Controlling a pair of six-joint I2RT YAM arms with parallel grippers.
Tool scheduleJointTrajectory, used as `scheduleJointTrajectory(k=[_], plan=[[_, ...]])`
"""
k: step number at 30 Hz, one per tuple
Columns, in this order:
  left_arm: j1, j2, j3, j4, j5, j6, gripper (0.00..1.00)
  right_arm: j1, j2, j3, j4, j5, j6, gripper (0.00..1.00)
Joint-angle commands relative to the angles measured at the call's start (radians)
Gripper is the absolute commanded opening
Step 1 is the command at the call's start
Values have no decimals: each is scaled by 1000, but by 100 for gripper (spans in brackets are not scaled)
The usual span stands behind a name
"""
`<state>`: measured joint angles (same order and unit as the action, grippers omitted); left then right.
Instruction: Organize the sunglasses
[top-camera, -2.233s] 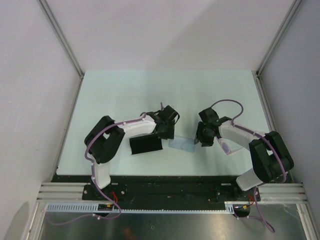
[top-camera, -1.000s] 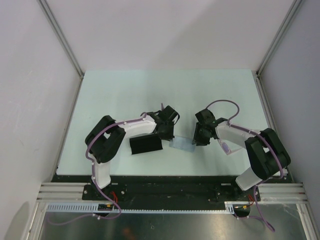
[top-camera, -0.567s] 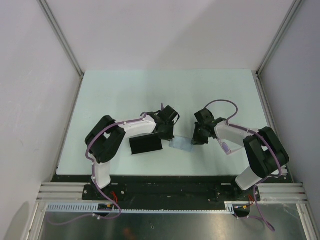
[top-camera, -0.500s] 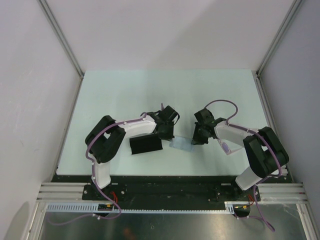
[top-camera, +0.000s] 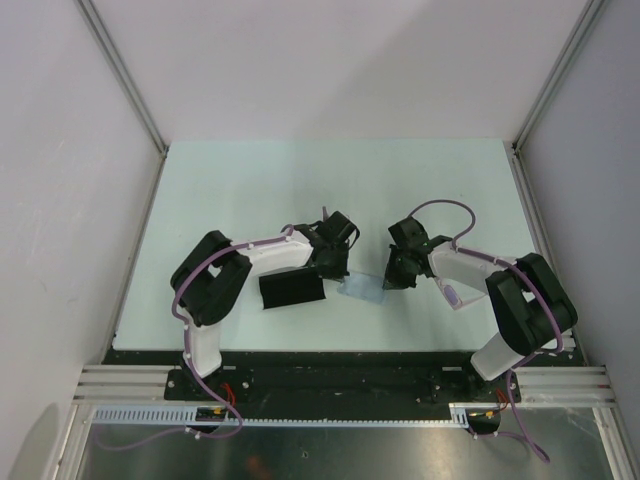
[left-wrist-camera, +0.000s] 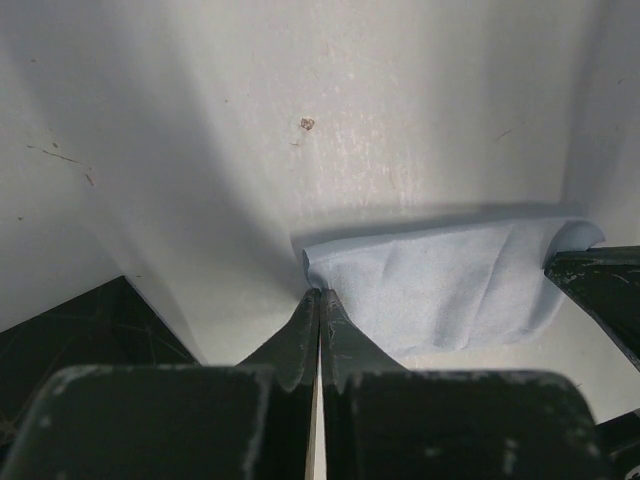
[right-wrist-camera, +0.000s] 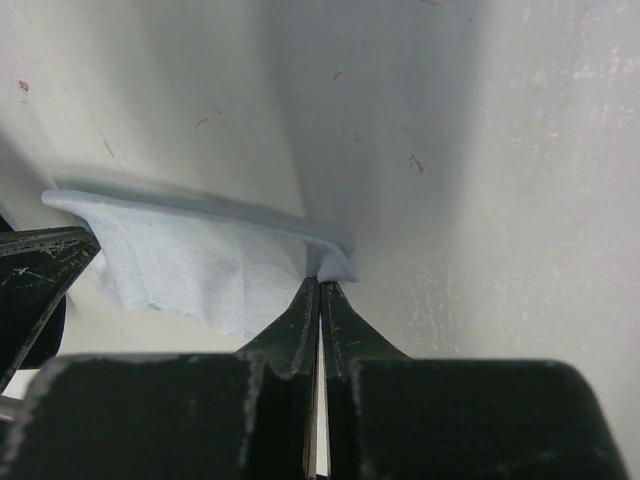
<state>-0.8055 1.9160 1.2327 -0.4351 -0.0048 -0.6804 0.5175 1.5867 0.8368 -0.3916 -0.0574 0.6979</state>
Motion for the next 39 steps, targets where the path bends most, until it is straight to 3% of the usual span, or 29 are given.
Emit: scheduleJointTrajectory(k=[1,14,27,39], plan=[[-3,37,-16,-40,-35,19,0,10,16,-8,-26,36,-18,0],[-3,-61,16,-40,-50,36,0,26,-102,31,-46,54,-41,0],[-3,-149,17,-40,-26,35,1,55,-119,96,-69,50,-49,0],[8,-265,-74,-65,-87,15,0,105,-102,183,-89,54,-51,0]])
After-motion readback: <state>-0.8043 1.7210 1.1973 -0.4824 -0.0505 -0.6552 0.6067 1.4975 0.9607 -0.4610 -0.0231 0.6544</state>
